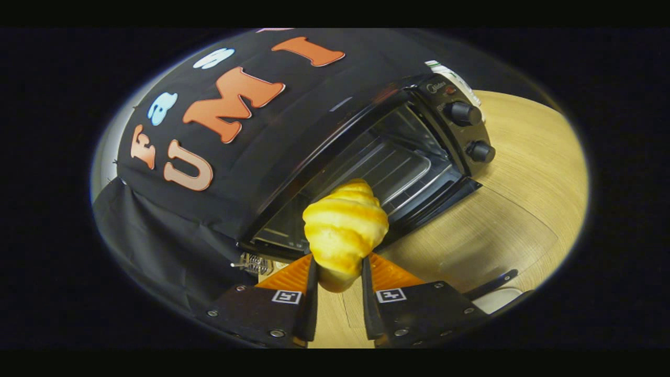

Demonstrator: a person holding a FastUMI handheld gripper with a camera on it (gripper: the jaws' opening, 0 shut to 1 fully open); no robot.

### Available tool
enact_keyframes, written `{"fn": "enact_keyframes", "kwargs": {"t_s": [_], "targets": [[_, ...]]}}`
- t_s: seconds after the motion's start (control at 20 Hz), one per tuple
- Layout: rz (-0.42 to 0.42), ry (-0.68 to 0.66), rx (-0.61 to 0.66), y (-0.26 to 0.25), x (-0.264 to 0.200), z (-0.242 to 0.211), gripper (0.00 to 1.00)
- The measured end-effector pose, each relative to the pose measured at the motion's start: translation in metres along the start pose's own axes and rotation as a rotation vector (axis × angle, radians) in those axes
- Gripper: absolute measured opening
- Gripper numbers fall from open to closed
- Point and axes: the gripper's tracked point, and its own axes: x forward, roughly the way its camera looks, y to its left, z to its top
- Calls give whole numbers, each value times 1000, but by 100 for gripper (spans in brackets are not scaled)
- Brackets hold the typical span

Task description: Open the toaster oven, put the food inside, and close the toaster oven door.

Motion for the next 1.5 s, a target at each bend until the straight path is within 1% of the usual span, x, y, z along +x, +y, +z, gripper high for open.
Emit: {"fn": "enact_keyframes", "kwargs": {"t_s": [0.25,0.35,0.6,0.75,0.9,0.95,1.05,1.2,1.3,1.35,1.45,1.5], "targets": [[18,-26,28,7,20,12,37],[12,-43,24,6,28,18,37],[5,-78,66,7,49,32,37],[12,-82,71,11,60,35,41],[29,-95,82,17,67,37,50],[28,-94,87,17,69,36,55],[38,-101,78,20,69,37,59],[30,-117,48,20,62,37,63],[31,-119,32,20,61,35,68],[21,-121,28,17,57,33,73],[26,-125,32,17,48,31,87],[30,-131,30,18,42,31,90]]}}
